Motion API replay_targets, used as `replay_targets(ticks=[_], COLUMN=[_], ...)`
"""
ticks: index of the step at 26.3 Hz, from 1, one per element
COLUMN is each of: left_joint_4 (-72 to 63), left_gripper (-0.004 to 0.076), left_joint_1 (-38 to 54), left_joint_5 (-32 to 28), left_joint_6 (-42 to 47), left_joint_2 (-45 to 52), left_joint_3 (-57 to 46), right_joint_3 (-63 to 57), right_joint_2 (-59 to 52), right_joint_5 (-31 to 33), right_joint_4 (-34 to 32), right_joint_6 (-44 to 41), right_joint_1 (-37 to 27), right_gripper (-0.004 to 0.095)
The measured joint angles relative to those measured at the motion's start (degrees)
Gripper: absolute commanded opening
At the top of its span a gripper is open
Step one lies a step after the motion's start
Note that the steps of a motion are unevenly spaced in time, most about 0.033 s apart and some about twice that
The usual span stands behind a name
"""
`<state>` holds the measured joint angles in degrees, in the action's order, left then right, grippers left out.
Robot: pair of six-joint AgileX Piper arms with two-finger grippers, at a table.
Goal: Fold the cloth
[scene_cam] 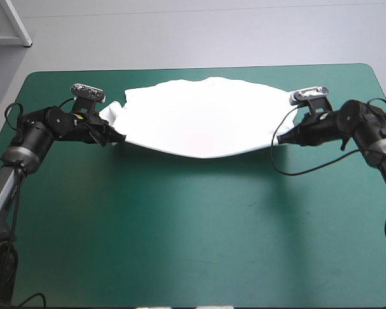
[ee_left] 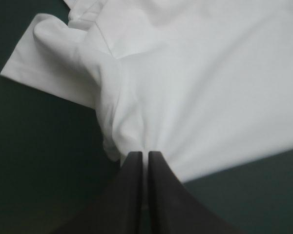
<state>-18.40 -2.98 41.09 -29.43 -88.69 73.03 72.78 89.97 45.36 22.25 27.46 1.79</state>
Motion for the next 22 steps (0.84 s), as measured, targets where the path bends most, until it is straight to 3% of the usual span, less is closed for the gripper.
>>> replay_targets(ticks=[12,22], left_joint_4=[6.70,5.54], left_gripper=[0.0019,0.0019], left_joint_1=[0.00,0.00], left_joint_5=[13.43,18.93], left_joint_6=[2.55,5.27], left_joint_2=[7.52,17.12], left_joint_3=[-8.10,-24.24], right_joint_3=[-22.75,-34.97], right_joint_2=[-13.10,-23.66], right_joint_5=[-0.60,3.47], right_joint_4=[-0.45,-3.20], right_joint_6=[-0.17,-4.45], right_joint_1=[-0.92,-0.98], right_gripper=[-0.0013,-0.0013])
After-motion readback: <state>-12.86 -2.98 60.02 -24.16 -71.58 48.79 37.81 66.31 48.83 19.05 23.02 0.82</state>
